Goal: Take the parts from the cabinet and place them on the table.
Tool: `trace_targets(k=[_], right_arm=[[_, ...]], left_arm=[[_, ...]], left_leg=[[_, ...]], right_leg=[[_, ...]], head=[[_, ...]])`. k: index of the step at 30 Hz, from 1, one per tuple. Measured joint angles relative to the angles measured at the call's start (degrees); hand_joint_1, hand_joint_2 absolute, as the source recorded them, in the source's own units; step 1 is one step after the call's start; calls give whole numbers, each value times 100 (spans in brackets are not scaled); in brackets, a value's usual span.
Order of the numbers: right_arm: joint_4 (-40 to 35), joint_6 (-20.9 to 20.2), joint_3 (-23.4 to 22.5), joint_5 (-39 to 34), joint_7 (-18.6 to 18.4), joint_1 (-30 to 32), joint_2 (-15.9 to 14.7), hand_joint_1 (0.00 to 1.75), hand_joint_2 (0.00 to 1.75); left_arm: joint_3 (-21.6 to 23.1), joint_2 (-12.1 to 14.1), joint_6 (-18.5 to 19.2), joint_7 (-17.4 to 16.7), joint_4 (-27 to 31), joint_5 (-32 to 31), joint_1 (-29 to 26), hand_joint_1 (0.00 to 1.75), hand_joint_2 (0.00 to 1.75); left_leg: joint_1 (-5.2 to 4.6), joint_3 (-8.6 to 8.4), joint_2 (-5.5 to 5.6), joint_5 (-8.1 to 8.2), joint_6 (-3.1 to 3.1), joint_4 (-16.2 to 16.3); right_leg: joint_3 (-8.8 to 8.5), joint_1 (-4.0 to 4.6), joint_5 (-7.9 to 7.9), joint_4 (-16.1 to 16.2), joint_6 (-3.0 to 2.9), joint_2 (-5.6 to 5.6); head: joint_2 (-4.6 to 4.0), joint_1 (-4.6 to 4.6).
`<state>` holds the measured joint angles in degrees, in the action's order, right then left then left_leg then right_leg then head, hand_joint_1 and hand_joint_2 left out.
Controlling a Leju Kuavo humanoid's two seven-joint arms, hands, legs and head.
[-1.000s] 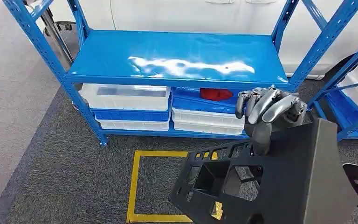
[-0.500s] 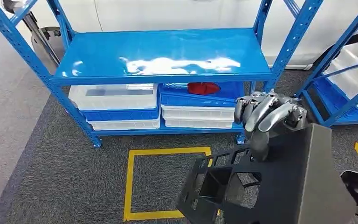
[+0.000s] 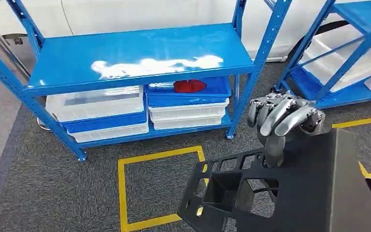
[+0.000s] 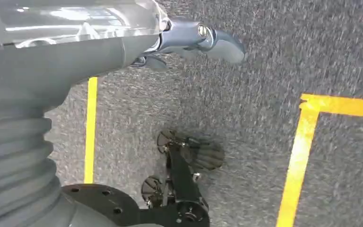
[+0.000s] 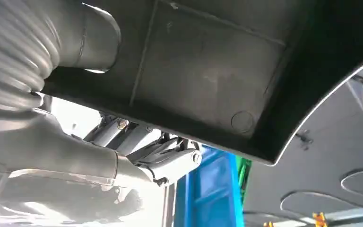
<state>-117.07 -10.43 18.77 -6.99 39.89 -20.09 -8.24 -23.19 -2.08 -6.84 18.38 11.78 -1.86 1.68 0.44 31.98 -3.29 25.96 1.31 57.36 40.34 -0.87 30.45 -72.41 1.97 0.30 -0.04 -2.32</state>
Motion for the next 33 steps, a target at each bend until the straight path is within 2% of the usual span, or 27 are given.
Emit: trace_targets(k=[1, 2, 3, 4, 7, 8, 9, 10, 12, 13, 14, 15, 16, 17, 18, 19, 22, 23, 24, 25, 26, 27, 28, 29, 30, 32, 33], right_arm=[[-18, -2, -33, -2, 0, 1, -2, 175, 175], [-37, -9, -57, -2, 2, -4, -2, 175, 175], [-61, -13, -79, -2, 4, -16, -2, 175, 175], [-72, -11, -94, 4, 4, -29, -2, 175, 175], [-94, 20, -172, 15, 4, -88, -7, 175, 175], [-114, 22, -201, 9, 0, -116, -4, 175, 175], [-140, 20, -221, -9, -7, -167, -7, 175, 175], [-144, 20, -232, -20, -13, -225, -4, 175, 175], [-142, 18, -247, -22, -70, -253, 0, 175, 175], [-142, 18, -264, -24, -85, -255, 0, 175, 175], [-142, 18, -284, -24, -98, -263, 0, 175, 175], [-142, 22, -306, -24, -116, -276, 0, 175, 175], [-142, 26, -328, -20, -127, -288, 0, 175, 175], [-140, 39, -348, -17, -127, -293, 0, 175, 175], [-140, 59, -374, -9, -103, -289, -2, 175, 175], [-135, 85, -393, 2, -65, -288, 0, 175, 175], [-138, 127, -492, 48, -26, -199, -2, 175, 175], [-146, 149, -553, 87, -13, -166, -11, 175, 175], [-162, 171, -603, 116, -7, -116, -18, 175, 175], [-190, 199, -651, 144, 0, -104, -17, 175, 175], [-216, 230, -689, 190, 4, -70, -15, 175, 175], [-245, 243, -743, 232, 7, 6, -15, 175, 175], [-297, 256, -793, 293, 7, 106, -15, 175, 175], [-330, 258, -815, 315, 7, 181, -15, 175, 175], [-363, 258, -837, 328, 7, 222, -15, 175, 175], [-454, 258, -905, 328, 7, 260, -13, 175, 175], [-496, 264, -931, 311, 7, 268, -9, 175, 175]], left_arm=[[-9, 0, 15, -9, 0, 0, 6, 0, 175], [-15, 0, 20, -17, 0, 0, 15, 0, 175], [-29, 0, 44, -15, 0, 0, 19, 0, 175], [-44, -2, 83, -15, 0, 0, 16, 0, 175], [-64, -4, 149, -17, 0, -26, 35, 0, 175], [-64, -4, 162, -35, 0, -44, 42, 0, 175], [-66, -4, 164, -59, 0, -65, 41, 0, 175], [-68, -15, 164, -79, 0, -68, 31, 0, 175], [-70, -22, 149, -170, -2, -113, -2, 0, 175], [-70, -24, 135, -212, -4, -127, -21, 0, 175], [-70, -24, 111, -249, -4, -142, -34, 0, 175], [-70, -24, 81, -295, -4, -162, -37, 0, 175], [-70, -24, 61, -337, -4, -186, -36, 0, 175], [-70, -24, 19, -424, -4, -227, -32, 0, 175], [-68, -22, -52, -555, -7, -271, -36, 0, 175], [-66, -22, -90, -636, -13, -308, -44, 0, 175], [-64, 2, -157, -783, -13, -359, -21, 0, 175], [-57, 7, -157, -818, -13, -380, -23, 0, 175], [-46, 15, -149, -839, -13, -422, -14, 0, 175], [-37, 46, -136, -848, -13, -446, -14, 0, 175], [-22, 68, -116, -877, -13, -487, -29, 0, 175], [-9, 101, -92, -892, -13, -503, -41, 0, 175], [6, 150, -64, -926, -13, -509, -50, 0, 175], [9, 173, -39, -942, -13, -516, -51, 0, 175], [9, 201, -13, -953, -13, -529, -46, 0, 175], [11, 247, -18, -975, -13, -544, -23, 0, 175], [13, 284, -18, -960, -13, -549, -17, 0, 175]], left_leg=[[-4, 0, -64, 5, -6, 13], [-7, -3, -120, 14, -20, 27], [-35, -4, -162, 29, -43, 43], [-68, 12, -205, 43, -76, 64], [-75, -19, -375, 31, -144, 41], [-68, 4, -307, 71, -196, 70], [-39, 37, -32, 187, -236, 188], [-23, 172, 169, 434, -263, 540], [-7, 586, 262, 893, -296, 1492], [-5, 725, 266, 971, -307, 1806], [3, 748, 267, 915, -309, 1859], [14, 645, 271, 746, -303, 1649], [27, 425, 292, 473, -294, 1204], [41, 157, 387, 188, -282, 637], [77, -14, 724, 77, -264, 208], [81, -83, 828, 147, -249, 70], [32, -65, 664, 132, -173, 81], [95, -74, 588, 87, -107, 10], [85, -91, 486, 59, -67, -17], [76, -84, 426, 53, -30, -22], [56, -76, 355, 56, -13, -22], [43, -75, 279, 59, -10, -22], [35, -68, 197, 64, -2, -20], [31, -68, 117, 67, -1, -18], [28, -69, 42, 73, -6, -17], [20, -92, -93, 95, -29, -14], [7, -118, -151, 113, -55, -10]], right_leg=[[-290, 6, -233, 506, -19, -61], [-592, 19, -428, 1032, -50, -184], [-756, 63, -384, 1383, -92, -484], [-746, 96, -421, 1401, -161, -441], [-682, 100, -453, 1403, -231, -243], [-705, 46, -500, 1449, -284, -186], [-698, 34, -517, 1461, -305, -146], [-680, 24, -533, 1460, -332, -87], [-646, 28, -550, 1456, -351, 47], [-632, 29, -560, 1448, -346, 120], [-625, 27, -567, 1440, -336, 203], [-625, 24, -569, 1429, -330, 278], [-628, 19, -571, 1419, -323, 356], [-631, 14, -567, 1405, -301, 431], [-611, 0, -568, 1394, -274, 488], [-561, 26, -574, 1361, -223, 566], [-501, -11, -658, 1416, -92, 738], [-487, -5, -667, 1418, -50, 809], [-442, 8, -580, 1320, -41, 524], [-306, 21, -369, 1027, -33, 256], [-108, 11, -140, 606, -16, 126], [101, 5, 60, 145, -4, 62], [284, 3, 195, -254, 8, 36], [337, -3, 181, -379, 10, 26], [256, -5, 58, -235, 8, 12], [-253, 3, -380, 671, -26, -99], [-559, 30, -548, 1188, -73, -356]], head=[[-2, 0], [0, 0], [0, 0], [0, -2], [-2, 0], [0, 0], [-2, 0], [0, -2], [-2, 0], [0, -2], [0, -2], [-2, 0], [-2, 0], [0, -2], [-2, 0], [-2, 0], [-2, 0], [0, 0], [-2, 0], [-2, 4], [-2, 2], [0, 0], [0, 0], [-2, 2], [-2, 2], [-2, 0], [-2, 2]])
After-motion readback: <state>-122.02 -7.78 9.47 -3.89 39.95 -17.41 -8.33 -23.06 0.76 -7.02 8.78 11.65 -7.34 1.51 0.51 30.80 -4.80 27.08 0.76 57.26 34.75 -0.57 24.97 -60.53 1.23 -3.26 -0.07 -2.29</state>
